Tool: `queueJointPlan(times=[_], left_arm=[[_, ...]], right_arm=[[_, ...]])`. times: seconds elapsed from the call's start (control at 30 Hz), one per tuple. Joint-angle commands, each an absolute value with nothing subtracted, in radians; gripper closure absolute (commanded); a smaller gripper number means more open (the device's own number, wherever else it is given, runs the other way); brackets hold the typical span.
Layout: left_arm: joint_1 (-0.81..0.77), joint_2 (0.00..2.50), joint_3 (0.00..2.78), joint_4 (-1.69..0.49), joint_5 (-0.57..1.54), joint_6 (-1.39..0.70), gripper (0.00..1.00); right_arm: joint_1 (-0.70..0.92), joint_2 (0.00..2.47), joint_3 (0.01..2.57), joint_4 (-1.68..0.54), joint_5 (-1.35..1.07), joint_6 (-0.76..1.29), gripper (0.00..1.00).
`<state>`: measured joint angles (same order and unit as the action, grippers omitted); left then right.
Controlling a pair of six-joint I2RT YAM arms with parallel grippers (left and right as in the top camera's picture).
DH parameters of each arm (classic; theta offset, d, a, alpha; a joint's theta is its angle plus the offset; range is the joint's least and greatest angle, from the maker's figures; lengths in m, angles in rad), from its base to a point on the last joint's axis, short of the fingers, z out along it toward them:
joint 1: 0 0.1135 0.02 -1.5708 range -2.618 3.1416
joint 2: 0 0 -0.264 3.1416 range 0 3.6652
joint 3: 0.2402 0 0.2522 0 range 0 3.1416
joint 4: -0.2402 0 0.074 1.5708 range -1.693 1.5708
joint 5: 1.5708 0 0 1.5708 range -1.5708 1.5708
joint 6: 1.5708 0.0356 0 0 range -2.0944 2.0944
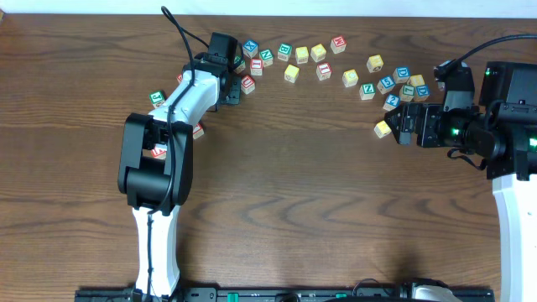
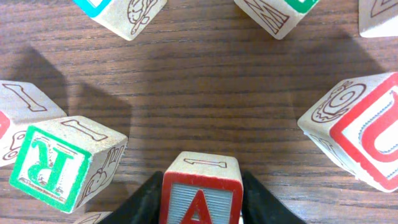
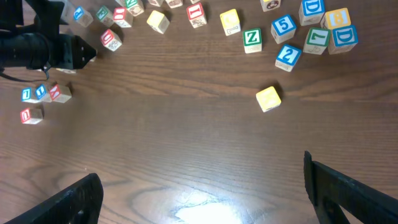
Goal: Spell out AI2
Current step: 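Lift the red A block and carry it toward the table center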
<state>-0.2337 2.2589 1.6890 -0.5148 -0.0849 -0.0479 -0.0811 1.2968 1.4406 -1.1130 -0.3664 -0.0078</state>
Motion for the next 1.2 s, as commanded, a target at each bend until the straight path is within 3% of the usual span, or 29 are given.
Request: queueJointPlan(times=[0.0,0.47,0.97,1.17], left_arm=[[-0.230,2.243,1.684,-0.517,-0.087,-0.038,0.67],[-0.231,2.205,1.686,-0.542,-0.087,-0.039,0.70],[-0.319,2.083,1.686,-0.873,0.076,-0.302,0.78],[-0.392,2.095,1.638,-0.867,0.045,-0.301,0.78]], right_arm=[[-0.083,1.295,1.457,-1.114,-0.364,-0.006,0.01],[-0.083,1.295,1.457,-1.114,-0.364,-0.006,0.01],[-0.083,1.295,1.457,-1.122,-0.338,-0.006,0.01],[-0.083,1.295,1.457,-1.124,-0.335,-0.005,0.01]])
